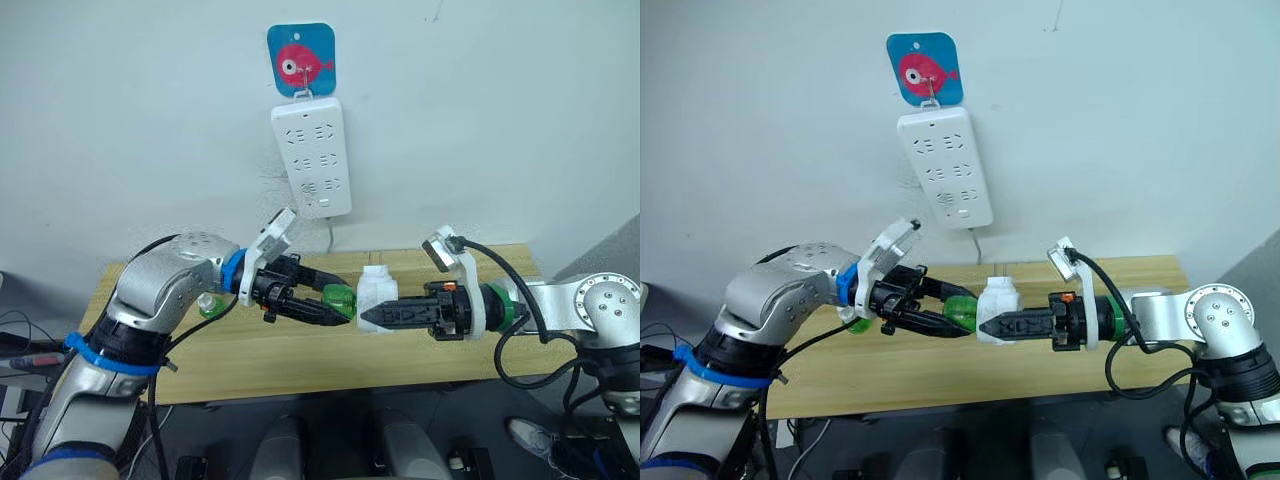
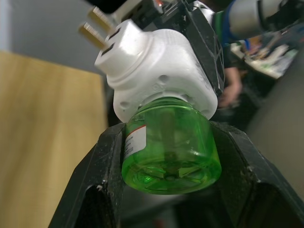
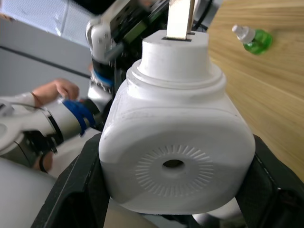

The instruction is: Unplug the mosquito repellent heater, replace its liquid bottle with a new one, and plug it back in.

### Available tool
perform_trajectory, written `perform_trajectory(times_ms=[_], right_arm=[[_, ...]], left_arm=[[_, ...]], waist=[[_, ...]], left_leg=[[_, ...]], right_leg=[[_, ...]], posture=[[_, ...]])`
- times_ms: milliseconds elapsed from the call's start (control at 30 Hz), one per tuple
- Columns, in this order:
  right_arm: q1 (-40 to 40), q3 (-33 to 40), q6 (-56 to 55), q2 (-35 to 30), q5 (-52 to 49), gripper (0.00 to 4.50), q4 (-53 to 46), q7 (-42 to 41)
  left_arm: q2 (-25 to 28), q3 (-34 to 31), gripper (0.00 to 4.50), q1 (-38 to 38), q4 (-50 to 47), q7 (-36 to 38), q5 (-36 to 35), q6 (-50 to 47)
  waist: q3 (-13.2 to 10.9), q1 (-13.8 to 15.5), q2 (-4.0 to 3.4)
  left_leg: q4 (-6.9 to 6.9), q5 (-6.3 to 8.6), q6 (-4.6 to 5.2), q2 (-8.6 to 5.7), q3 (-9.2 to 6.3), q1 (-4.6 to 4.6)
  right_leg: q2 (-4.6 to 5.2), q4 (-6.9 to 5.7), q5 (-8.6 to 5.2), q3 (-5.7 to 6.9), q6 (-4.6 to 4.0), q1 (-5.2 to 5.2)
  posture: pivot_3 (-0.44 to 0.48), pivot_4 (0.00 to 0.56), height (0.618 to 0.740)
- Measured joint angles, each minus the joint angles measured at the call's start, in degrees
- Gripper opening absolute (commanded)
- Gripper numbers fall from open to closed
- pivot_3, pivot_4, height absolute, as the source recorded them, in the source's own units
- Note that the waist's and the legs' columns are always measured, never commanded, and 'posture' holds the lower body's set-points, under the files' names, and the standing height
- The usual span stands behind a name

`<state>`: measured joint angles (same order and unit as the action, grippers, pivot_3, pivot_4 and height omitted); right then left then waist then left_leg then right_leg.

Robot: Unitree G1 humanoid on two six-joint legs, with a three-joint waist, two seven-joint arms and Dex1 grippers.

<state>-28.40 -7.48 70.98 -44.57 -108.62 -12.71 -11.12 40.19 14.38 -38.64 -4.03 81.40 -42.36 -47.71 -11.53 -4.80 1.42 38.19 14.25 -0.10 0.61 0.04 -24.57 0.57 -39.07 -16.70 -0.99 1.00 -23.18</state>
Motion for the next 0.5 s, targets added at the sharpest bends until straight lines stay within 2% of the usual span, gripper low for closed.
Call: perform_trajectory(times_ms=[67,133,167,233,300,333,500], right_arm=[[0.1,0.0,-0.8,-0.2,0.0,2.99,0.0,0.0],[0.4,0.1,-1.8,-0.8,0.0,2.99,0.2,0.1],[0.5,0.1,-2.1,-0.7,0.0,2.99,0.6,0.1],[1.0,0.1,-2.7,-0.7,0.0,2.99,1.1,0.1],[1.2,0.5,-3.1,-0.6,-0.4,2.99,1.6,0.0],[1.4,1.1,-3.1,-0.5,-1.2,2.99,1.9,-0.5],[1.6,1.7,-3.0,-0.5,-2.4,2.99,2.1,-1.2]], left_arm=[[-0.7,0.0,2.27,-0.7,1.4,0.5,0.5,0.7],[-2.1,-0.1,3.02,-0.7,2.5,0.4,2.5,4.5],[-2.6,-0.1,3.16,-0.4,2.5,0.4,4.4,8.5],[-2.8,-0.2,3.73,1.0,2.6,0.4,8.8,17.8],[-3.5,-1.1,3.75,4.5,3.4,-0.6,14.1,29.4],[-5.2,-3.1,3.75,8.7,5.1,-3.5,18.4,39.9],[-10.6,-6.8,3.75,17.2,8.4,-9.7,25.3,63.0]], waist=[[0.0,0.0,0.01],[0.0,0.0,0.02],[0.0,0.0,0.02],[0.0,0.0,0.01],[0.0,0.0,-0.01],[0.0,0.0,-0.03],[0.0,0.5,0.00]], left_leg=[[0.00,0.00,0.00,0.01,0.00,0.00],[-0.01,0.00,0.00,0.02,-0.01,0.00],[-0.02,0.00,0.00,0.03,0.00,0.00],[-0.03,0.00,0.00,0.03,0.04,0.00],[-0.05,0.00,0.00,0.05,0.10,0.03],[-0.06,0.00,0.00,0.05,0.12,0.04],[0.01,0.00,0.00,-0.07,0.09,-0.07]], right_leg=[[0.02,0.00,0.00,0.00,0.00,0.00],[0.04,0.01,0.00,0.01,-0.01,-0.01],[0.04,0.01,0.00,0.00,-0.01,-0.01],[0.05,0.02,0.01,-0.04,-0.02,-0.01],[0.07,0.02,0.01,-0.09,-0.03,-0.02],[0.11,0.03,0.02,-0.10,-0.04,-0.02],[0.33,0.04,0.03,0.02,-0.04,-0.03]], posture=[[-0.134,0.202,0.740],[-0.135,0.201,0.740],[-0.136,0.201,0.740],[-0.136,0.199,0.740],[-0.136,0.198,0.740],[-0.135,0.197,0.740],[-0.128,0.195,0.740]])
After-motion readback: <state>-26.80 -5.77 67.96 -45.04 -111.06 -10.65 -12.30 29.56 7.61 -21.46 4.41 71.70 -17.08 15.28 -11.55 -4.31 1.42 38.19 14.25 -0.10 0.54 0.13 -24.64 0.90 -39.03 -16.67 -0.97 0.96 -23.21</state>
